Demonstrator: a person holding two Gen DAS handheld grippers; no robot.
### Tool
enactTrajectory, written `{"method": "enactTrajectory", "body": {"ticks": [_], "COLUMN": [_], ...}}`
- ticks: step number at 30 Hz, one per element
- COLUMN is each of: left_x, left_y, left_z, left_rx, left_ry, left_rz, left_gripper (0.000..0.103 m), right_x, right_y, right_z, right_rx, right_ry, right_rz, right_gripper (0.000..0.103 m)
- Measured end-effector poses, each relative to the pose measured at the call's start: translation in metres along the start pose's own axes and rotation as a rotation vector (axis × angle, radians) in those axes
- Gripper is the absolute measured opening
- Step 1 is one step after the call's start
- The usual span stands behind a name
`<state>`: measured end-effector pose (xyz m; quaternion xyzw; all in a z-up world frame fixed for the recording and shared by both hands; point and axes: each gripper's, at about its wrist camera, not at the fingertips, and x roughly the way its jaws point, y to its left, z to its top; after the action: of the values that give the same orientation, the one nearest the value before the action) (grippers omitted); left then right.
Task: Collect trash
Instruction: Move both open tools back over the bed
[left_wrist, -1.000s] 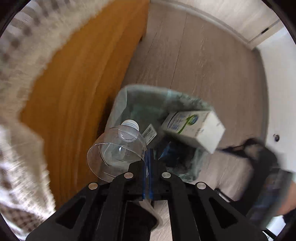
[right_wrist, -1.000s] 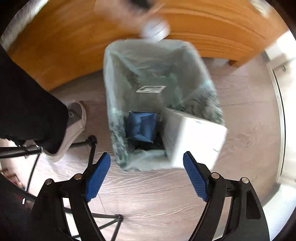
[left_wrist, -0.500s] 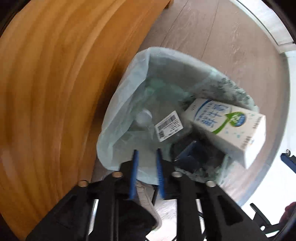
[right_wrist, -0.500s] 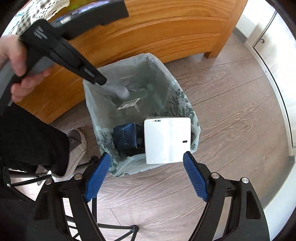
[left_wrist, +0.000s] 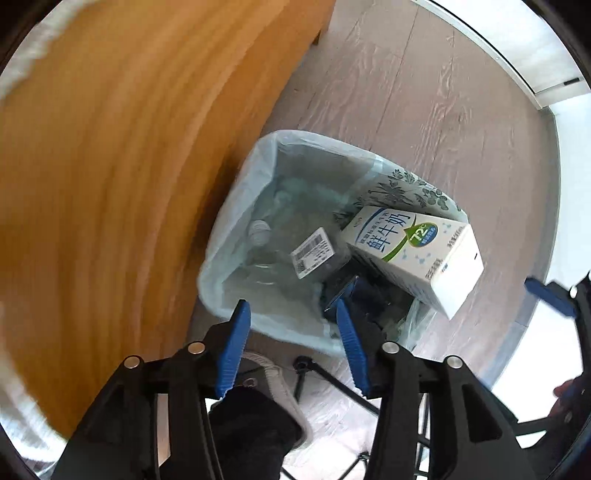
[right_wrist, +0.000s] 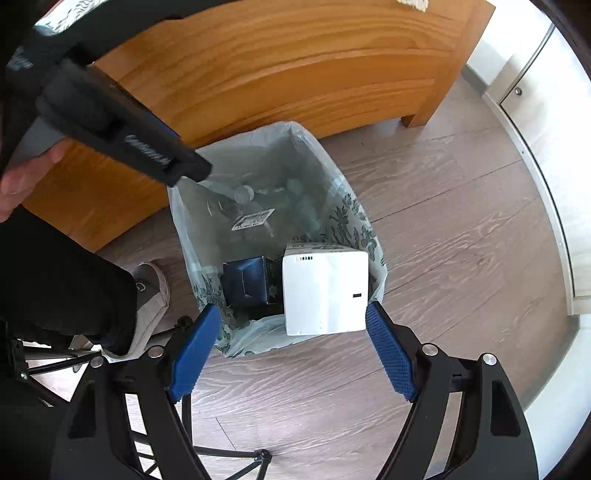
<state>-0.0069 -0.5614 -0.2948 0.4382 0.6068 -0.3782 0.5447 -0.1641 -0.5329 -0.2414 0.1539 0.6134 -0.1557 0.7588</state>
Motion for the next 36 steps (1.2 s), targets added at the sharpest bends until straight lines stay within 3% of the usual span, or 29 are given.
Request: {"method": "enactTrajectory", "body": {"ticks": [4,7,10,15,18,21,26,30,36], "left_x": [-0.031,-0.060,-0.091,-0.145,-0.187,-0.231,-0.289,-0.310,-0.313], "left_y": [0.000,0.004,0.004,0.010,0.028,0.067,0.158,0.228,0.343], "left_z": [-0.011,-0.026,-0.044,-0.072,-0.095,-0.125,-0.185,-0.215,-0.273], "left_rx": [0.007,-0.014,0.030,0.024,-0.006,-0.087,-0.278,-0.403,-0.631], "left_ry": [-0.062,-0.100,-0.213,-0.391,-0.525,-0.657,-0.863,-0.909,-0.983], "left_rz": [0.036,-0.012,0.004,-0.002,-0.050,-0.074,-0.037,0.042,0.086], "left_gripper": [0.064,0.067,0.078,0.078,0.078,0.079,0.087,0.087,0.091], "right_x": [-0.014,-0.022,-0.038,-0.077,-0.114,-0.156,-0.216,-0.245,-0.277], "right_y": [-0.004,-0.006,-0.003,-0.004,-0.003,0.008,0.050,0.098,0.176], "right_z": [0.006,0.013,0.022,0.043,0.062,0.087,0.142,0.190,0.240], "right_rx": [-0.005,-0.016,-0.043,-0.074,-0.073,-0.076,-0.135,-0.249,-0.380], "right_ry": [-0.020,-0.016,-0.023,-0.054,-0.113,-0.206,-0.399,-0.502,-0.618], "right_rz": [-0.031,-0.075,-0.122,-0.146,-0.160,-0.163,-0.130,-0.211,-0.172], "right_gripper": [0.077,0.077,0.077,0.077,0.077,0.077,0.082,0.084,0.084]}}
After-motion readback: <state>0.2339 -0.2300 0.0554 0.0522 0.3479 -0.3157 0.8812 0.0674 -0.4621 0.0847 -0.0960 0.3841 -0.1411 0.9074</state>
